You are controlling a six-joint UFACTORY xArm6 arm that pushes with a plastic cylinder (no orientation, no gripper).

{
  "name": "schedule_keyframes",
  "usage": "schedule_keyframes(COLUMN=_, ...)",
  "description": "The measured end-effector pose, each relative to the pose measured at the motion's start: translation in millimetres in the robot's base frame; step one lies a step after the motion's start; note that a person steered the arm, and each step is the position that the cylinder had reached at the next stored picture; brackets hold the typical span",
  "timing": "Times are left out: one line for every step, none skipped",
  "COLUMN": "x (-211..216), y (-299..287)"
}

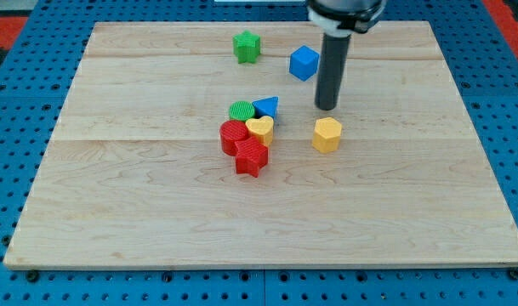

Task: Move the yellow hexagon into a group of blocks

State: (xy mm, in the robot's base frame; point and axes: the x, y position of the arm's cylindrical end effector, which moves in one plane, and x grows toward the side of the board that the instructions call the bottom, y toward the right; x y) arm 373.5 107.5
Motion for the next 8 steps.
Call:
schedule_keyframes(x=23.1, y=24.2)
schedule_keyframes(x=52.1, y=-7.0)
schedule_keyframes(x=68.1, y=-57.9)
schedule_keyframes(x=69.4, y=-61.2)
schedule_keyframes(x=69.5, y=-7.9)
schedule_keyframes(x=91.3, y=12.4)
schedule_keyframes(x=119.9, y=-23.2)
schedule_keyframes(x=119.9, y=-56.6)
